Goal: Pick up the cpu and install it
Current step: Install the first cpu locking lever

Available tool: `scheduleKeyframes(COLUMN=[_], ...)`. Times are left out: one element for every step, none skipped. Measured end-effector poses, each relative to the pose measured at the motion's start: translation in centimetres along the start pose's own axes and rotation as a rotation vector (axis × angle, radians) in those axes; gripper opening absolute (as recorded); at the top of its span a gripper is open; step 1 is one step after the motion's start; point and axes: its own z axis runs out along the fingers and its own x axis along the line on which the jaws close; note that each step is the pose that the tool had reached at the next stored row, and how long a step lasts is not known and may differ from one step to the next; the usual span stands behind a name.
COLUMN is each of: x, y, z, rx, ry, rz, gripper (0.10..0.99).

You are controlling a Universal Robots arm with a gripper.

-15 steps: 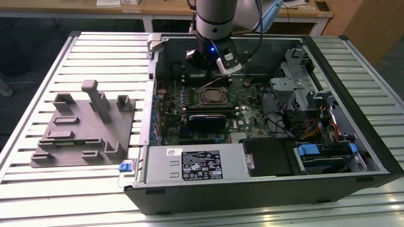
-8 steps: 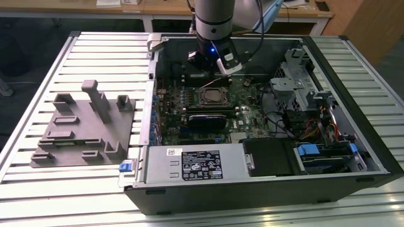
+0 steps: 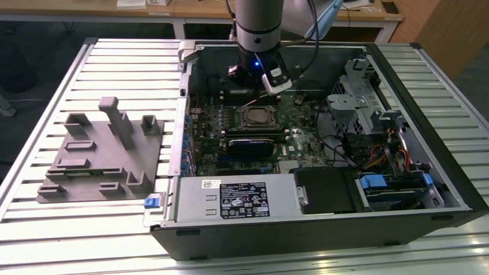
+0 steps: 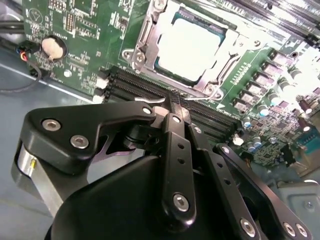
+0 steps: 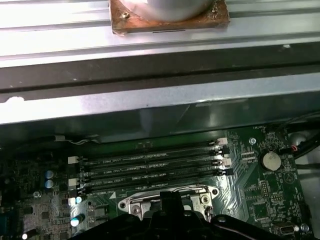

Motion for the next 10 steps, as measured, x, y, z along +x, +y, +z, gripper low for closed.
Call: scheduleKeyframes(x=[0.0, 0.0, -0.01, -0.02, -0.02, -0.03, -0.07, -0.13, -0.19, -0.25], y=[-0.02, -0.04, -0.05, -0.07, -0.08, -0.1, -0.11, -0.11, -0.09, -0.07], z=[0.07, 0.15, 0.23, 0.32, 0.39, 0.49, 0.59, 0.68, 0.78, 0.86], rx=[0.003, 0.006, 0.007, 0.008, 0.008, 0.008, 0.008, 0.009, 0.009, 0.009], ry=[-0.001, -0.0019, -0.0027, -0.0033, -0.0036, -0.0041, -0.0045, -0.0051, -0.0056, -0.0061], rz=[0.002, 0.004, 0.007, 0.009, 0.011, 0.012, 0.014, 0.017, 0.02, 0.022], gripper=[0.106, 0.106, 0.106, 0.106, 0.106, 0.106, 0.106, 0.106, 0.106, 0.106])
